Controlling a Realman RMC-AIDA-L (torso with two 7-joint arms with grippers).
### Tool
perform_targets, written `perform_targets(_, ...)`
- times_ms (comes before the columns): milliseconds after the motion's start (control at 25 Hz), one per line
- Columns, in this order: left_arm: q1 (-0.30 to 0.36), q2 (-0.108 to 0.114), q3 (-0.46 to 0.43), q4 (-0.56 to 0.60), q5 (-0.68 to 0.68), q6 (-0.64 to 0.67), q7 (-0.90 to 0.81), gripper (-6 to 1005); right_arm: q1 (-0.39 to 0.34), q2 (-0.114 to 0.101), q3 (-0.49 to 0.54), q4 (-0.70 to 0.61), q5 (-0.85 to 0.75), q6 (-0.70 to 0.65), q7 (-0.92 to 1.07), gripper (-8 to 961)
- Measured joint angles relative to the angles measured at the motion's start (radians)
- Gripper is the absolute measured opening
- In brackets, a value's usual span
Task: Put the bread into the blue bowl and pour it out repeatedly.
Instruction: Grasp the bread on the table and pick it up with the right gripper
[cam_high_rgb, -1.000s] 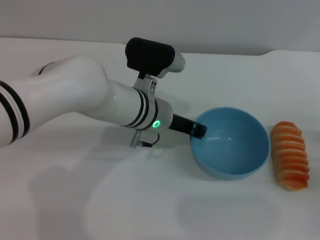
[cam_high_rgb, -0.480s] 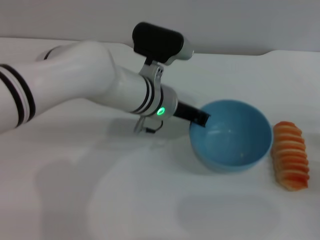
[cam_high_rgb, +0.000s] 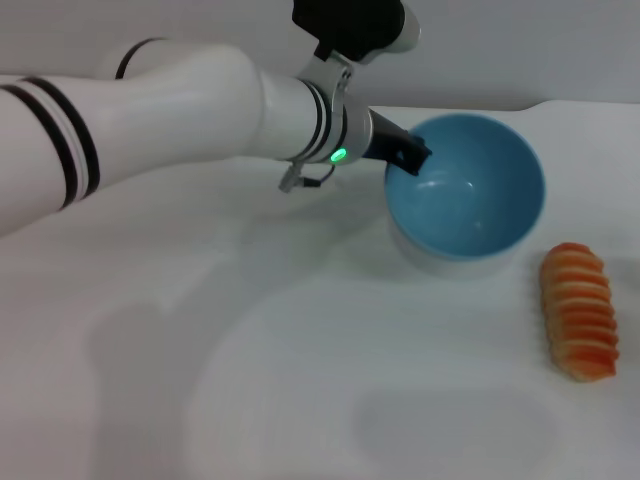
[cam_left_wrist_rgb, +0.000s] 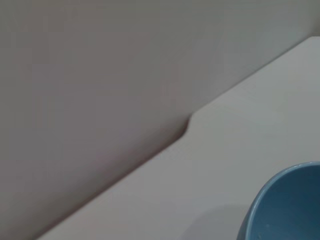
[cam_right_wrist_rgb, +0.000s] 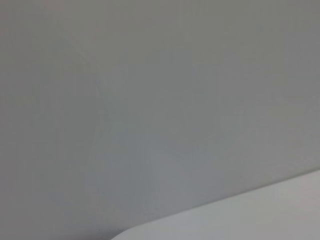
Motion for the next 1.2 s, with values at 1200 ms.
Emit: perform_targets(1200, -0.086, 0.002, -0.076, -0.196, 0.135, 0.006, -0.085, -2, 0.099, -0.003, -0.147, -0.840, -1.470, -0.250, 1.771, 687)
